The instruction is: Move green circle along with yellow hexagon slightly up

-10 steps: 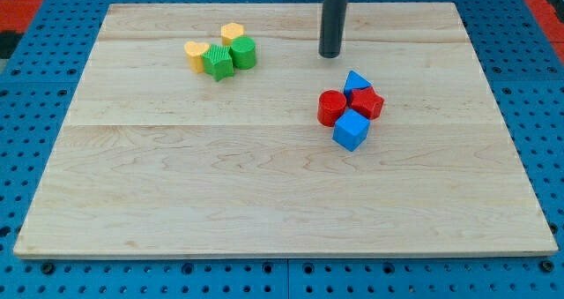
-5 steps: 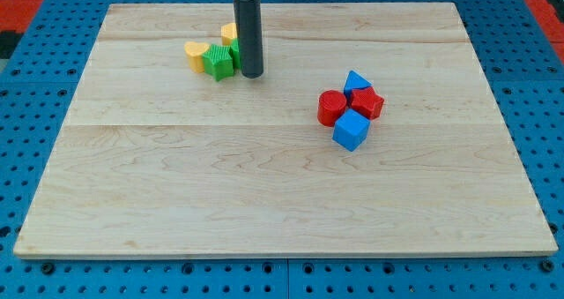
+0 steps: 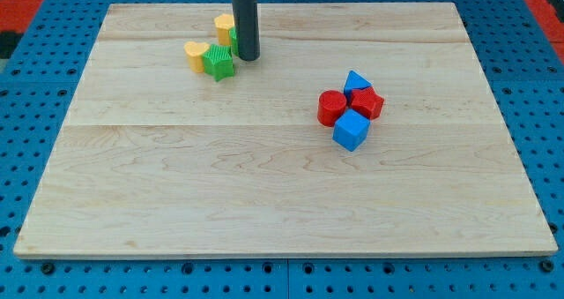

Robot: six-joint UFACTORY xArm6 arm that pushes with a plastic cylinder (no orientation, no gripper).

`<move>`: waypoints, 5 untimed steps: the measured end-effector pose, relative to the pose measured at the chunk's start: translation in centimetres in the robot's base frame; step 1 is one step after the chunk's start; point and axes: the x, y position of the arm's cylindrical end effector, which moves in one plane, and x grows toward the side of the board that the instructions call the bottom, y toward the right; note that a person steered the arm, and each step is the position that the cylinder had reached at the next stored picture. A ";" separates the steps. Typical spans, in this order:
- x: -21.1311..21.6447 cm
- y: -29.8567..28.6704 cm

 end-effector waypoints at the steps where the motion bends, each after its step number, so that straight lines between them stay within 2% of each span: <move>1: -1.1 0.0; 5: -7.1 0.0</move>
